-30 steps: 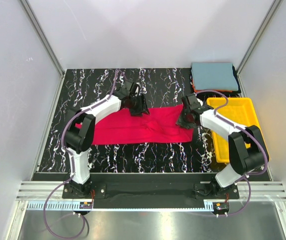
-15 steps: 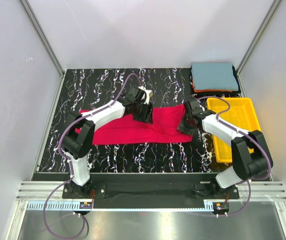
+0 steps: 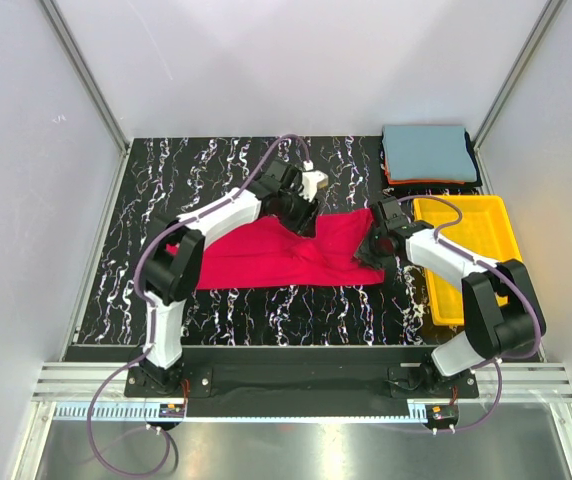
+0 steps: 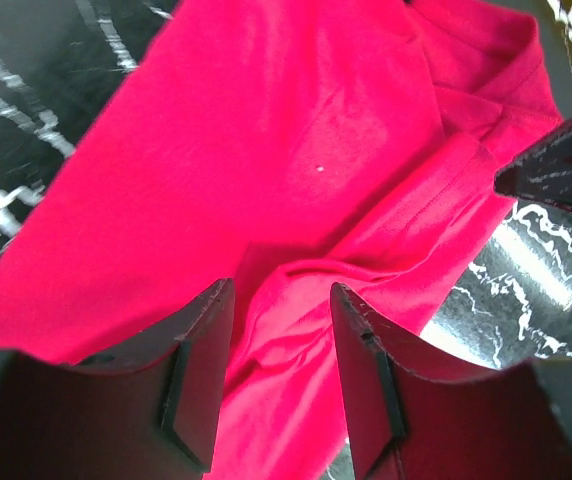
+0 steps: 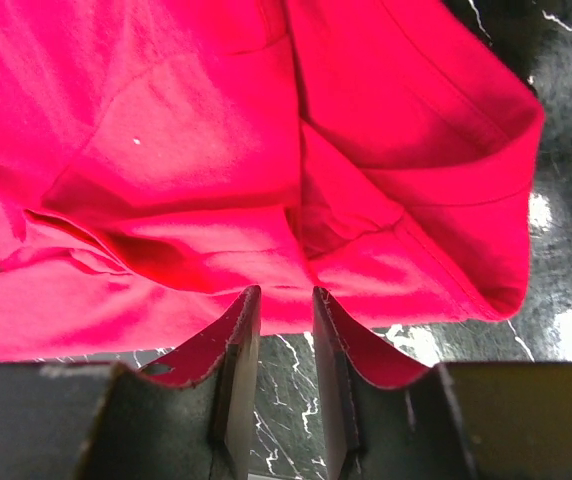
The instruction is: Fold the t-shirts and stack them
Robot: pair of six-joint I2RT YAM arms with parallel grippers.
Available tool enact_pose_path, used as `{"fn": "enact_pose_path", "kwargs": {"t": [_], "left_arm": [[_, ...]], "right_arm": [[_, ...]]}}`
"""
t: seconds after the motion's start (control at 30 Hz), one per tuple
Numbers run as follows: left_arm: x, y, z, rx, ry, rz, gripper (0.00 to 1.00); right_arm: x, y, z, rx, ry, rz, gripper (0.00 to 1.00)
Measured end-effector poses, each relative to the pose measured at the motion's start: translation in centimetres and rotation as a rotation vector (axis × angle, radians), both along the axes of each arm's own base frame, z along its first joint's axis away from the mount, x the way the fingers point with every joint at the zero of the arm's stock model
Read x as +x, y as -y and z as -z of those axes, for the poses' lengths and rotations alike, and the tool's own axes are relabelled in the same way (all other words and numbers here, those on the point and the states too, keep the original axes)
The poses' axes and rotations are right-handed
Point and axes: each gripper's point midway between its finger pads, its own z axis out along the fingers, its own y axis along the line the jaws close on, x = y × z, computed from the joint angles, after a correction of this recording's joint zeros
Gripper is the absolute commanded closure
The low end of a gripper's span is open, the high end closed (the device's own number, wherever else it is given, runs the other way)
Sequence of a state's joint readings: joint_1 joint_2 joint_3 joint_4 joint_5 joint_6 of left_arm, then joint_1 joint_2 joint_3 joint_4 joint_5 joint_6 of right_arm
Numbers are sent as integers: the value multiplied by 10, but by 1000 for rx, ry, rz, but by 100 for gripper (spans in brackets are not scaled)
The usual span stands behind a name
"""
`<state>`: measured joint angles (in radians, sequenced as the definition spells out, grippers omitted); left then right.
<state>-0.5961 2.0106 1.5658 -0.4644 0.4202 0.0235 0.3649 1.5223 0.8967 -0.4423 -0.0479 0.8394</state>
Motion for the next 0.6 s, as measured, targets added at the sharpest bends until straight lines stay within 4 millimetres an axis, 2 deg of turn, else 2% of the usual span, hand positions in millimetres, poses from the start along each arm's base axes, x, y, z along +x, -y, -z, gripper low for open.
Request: {"fn": "enact_pose_path", "kwargs": {"t": [0.17, 0.27, 0.47, 0.6], "left_arm": [[-7, 5, 23, 5, -43, 84, 52], [-11, 6, 29, 3, -59, 116, 52], [-11, 8, 27, -2, -51, 142, 54], [-10, 10, 26, -6, -46, 150, 62]], "right_arm": [[2, -1, 4, 18, -12, 4, 67], [4, 0, 8, 20, -18, 10, 68], [3, 2, 12, 19, -21, 17, 70], [5, 2, 13, 21, -17, 19, 71]]}}
